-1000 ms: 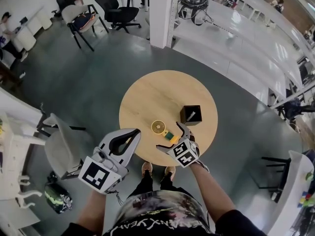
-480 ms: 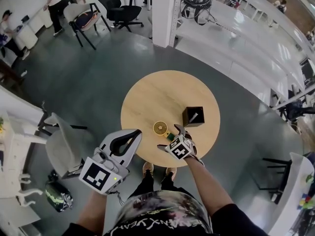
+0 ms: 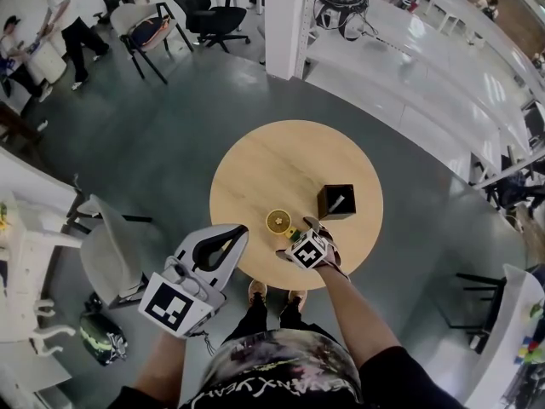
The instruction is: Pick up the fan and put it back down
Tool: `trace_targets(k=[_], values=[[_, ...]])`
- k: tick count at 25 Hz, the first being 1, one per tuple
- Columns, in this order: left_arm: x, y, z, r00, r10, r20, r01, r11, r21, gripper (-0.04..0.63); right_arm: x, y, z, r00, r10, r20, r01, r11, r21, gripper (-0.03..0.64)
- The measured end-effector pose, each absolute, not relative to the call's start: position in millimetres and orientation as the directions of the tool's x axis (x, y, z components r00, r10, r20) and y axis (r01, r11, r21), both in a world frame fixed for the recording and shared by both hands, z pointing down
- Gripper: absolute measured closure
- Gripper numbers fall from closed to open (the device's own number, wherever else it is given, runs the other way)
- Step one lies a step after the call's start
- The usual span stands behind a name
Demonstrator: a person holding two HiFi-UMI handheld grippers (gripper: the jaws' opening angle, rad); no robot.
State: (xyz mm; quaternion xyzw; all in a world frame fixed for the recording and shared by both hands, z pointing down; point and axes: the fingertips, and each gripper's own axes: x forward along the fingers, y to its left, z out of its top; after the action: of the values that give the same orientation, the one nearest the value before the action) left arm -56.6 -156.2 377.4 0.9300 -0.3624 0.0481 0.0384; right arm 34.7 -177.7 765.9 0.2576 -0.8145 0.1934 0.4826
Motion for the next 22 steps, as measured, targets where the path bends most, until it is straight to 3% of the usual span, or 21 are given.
trace_targets(k=[12, 18, 22], values=[[-52.1, -162.5, 377.5, 0.737, -0.666, 0.117, -0.674, -0.738, 0.046, 0.578, 33.1, -180.1, 769.5, -0.398, -0.233, 0.887, -0.604, 0.795, -0.062, 0.062], [-47.9, -164.4, 376.5, 0.743, -0.660, 0.113, -0.667, -0.743, 0.046, 0.578, 41.7, -186.9, 764.7, -0.398, -0.249, 0.883, -0.613, 0.788, -0.054, 0.204], [-48.0, -164.3, 377.7, 0.744, -0.658, 0.118, -0.666, -0.744, 0.046, 0.578, 42.4, -187.4, 766.9, -0.396, -0.253, 0.883, -0.610, 0.791, -0.047, 0.220]])
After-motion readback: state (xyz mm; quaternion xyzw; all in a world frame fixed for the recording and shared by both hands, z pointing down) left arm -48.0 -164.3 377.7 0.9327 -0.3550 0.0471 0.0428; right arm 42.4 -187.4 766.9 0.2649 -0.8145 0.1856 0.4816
